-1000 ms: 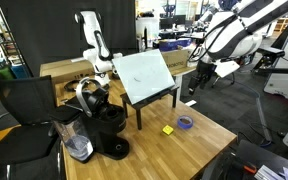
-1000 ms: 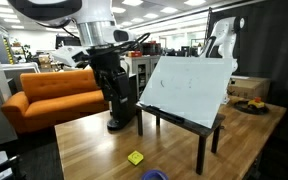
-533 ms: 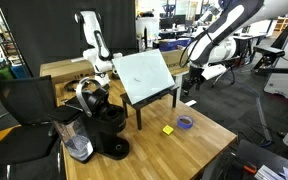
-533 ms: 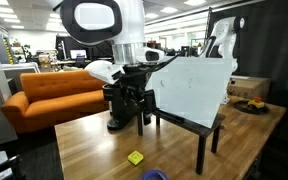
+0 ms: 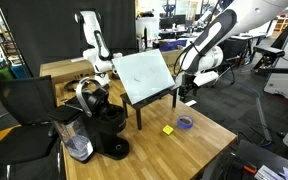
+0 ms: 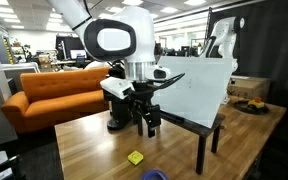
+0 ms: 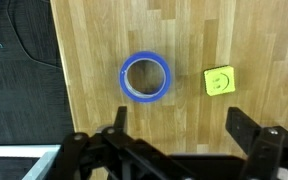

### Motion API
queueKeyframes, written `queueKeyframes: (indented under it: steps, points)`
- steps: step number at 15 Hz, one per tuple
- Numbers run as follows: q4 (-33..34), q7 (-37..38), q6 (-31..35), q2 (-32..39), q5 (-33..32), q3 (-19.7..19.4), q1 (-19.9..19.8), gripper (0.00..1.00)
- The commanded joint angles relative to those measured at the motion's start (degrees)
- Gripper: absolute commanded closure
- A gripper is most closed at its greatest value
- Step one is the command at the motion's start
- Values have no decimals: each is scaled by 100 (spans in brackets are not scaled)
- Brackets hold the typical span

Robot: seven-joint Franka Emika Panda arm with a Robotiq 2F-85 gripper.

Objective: Move the tape to the left

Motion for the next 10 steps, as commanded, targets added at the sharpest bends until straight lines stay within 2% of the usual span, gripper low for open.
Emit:
queueKeyframes:
  steps: [1, 7, 10]
  points:
    - [6, 80, -18, -28, -71, 180, -166, 0]
    - [7, 88, -20, -38, -68, 180, -181, 0]
    - [166, -5, -21, 396, -69, 211, -232, 0]
